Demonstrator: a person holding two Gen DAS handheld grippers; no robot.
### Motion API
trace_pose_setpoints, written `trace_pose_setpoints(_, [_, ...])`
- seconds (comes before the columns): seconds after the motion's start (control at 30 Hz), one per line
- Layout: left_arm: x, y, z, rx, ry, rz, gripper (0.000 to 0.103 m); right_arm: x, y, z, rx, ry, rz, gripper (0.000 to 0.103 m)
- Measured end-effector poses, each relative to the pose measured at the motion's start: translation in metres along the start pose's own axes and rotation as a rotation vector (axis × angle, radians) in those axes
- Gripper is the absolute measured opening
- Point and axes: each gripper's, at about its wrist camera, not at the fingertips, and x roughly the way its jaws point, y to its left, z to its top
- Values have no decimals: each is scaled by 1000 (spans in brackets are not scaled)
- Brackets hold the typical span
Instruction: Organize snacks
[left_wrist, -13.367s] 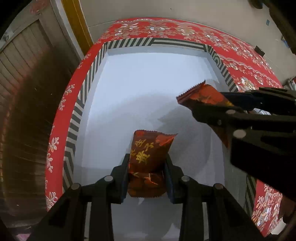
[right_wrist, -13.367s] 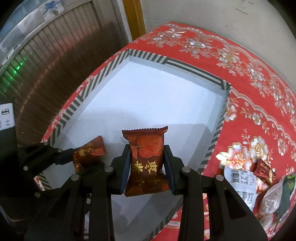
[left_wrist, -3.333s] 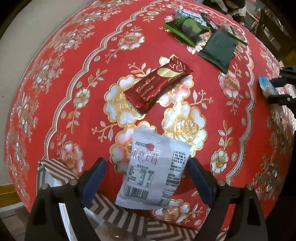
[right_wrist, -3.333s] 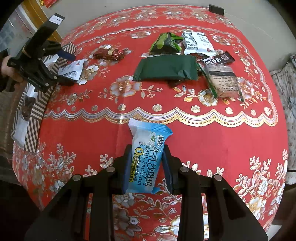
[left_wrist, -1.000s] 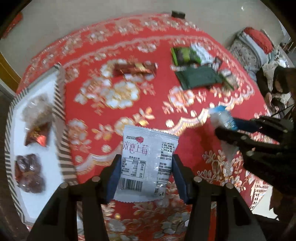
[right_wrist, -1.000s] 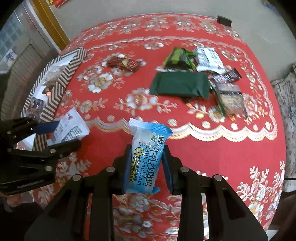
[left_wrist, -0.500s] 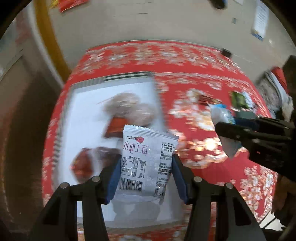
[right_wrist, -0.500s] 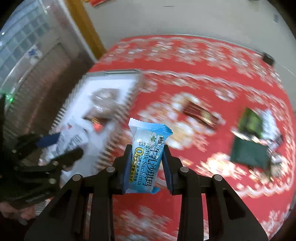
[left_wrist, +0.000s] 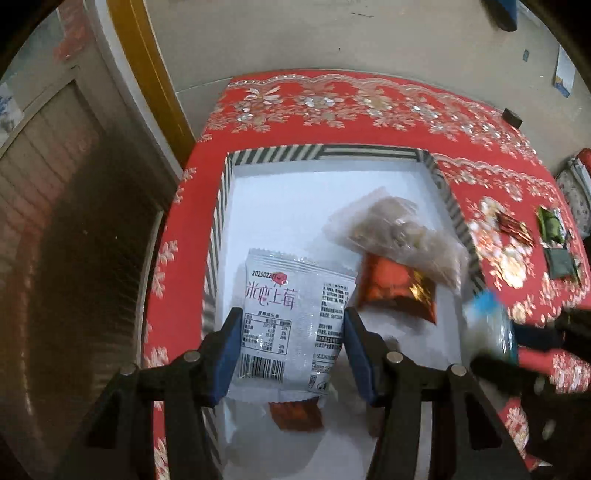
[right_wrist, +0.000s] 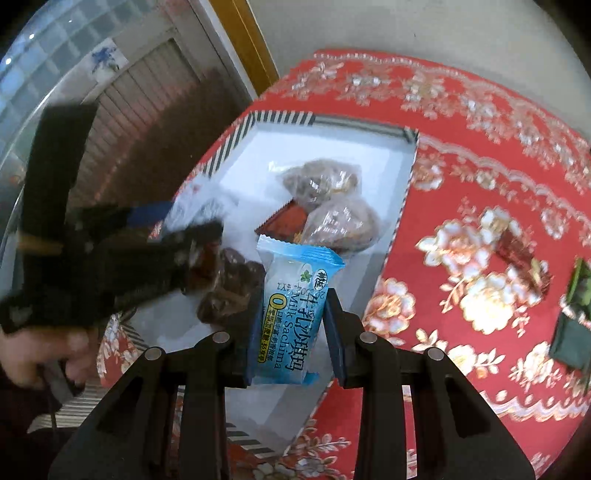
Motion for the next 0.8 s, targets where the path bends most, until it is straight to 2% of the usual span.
trace_pose_setpoints(0.37, [24,-4,16,53,39,-11,56,29,19,-8,-37,81,-47,30])
trace_pose_setpoints(0.8, [34,-7,14,71,51,-29,56,36,22,-11,-21,96,-64,30])
